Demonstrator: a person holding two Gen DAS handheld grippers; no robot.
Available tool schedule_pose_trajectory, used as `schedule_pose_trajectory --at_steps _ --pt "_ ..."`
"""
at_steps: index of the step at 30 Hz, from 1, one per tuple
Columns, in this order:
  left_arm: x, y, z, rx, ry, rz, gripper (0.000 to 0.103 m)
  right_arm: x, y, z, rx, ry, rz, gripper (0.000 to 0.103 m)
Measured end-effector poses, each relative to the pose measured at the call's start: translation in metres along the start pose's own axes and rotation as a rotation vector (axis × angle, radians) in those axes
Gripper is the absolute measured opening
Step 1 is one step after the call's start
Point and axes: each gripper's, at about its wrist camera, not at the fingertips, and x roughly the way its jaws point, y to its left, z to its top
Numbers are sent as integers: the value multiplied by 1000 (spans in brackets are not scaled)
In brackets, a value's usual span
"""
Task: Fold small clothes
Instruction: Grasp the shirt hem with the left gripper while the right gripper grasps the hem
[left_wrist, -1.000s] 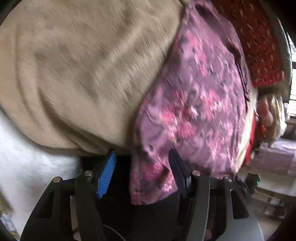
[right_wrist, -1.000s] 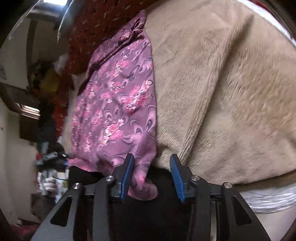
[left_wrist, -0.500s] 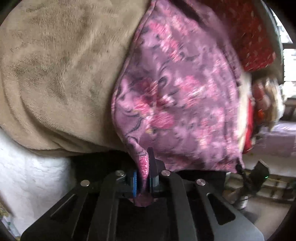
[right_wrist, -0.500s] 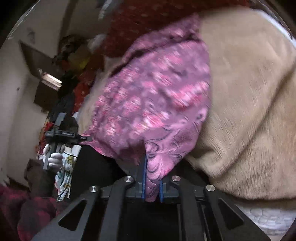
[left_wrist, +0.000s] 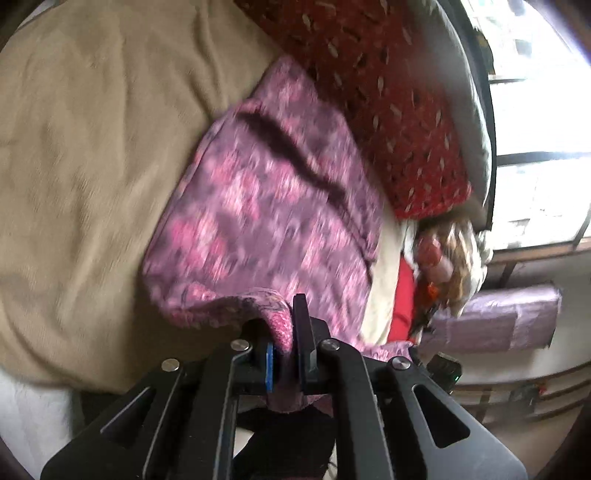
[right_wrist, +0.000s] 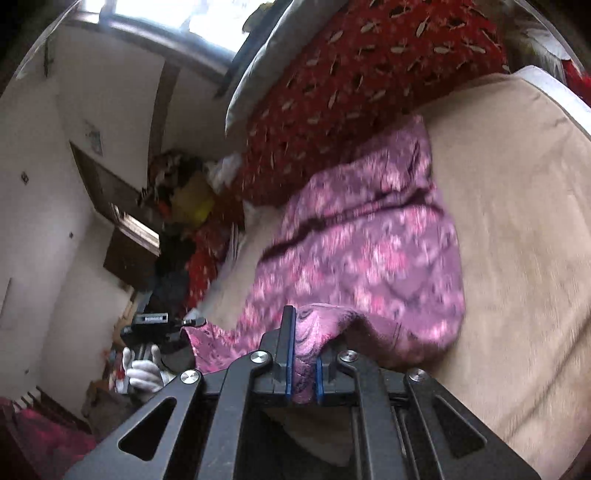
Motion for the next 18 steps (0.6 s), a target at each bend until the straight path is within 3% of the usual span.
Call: schedule_pose_trajectory --at_steps 11,18 --pt "33 -11 129 -123 -114 -49 6 64 -55 109 130 -148 9 8" --pt "83 -30 215 -136 -122 1 6 113 -110 166 267 -223 5 7"
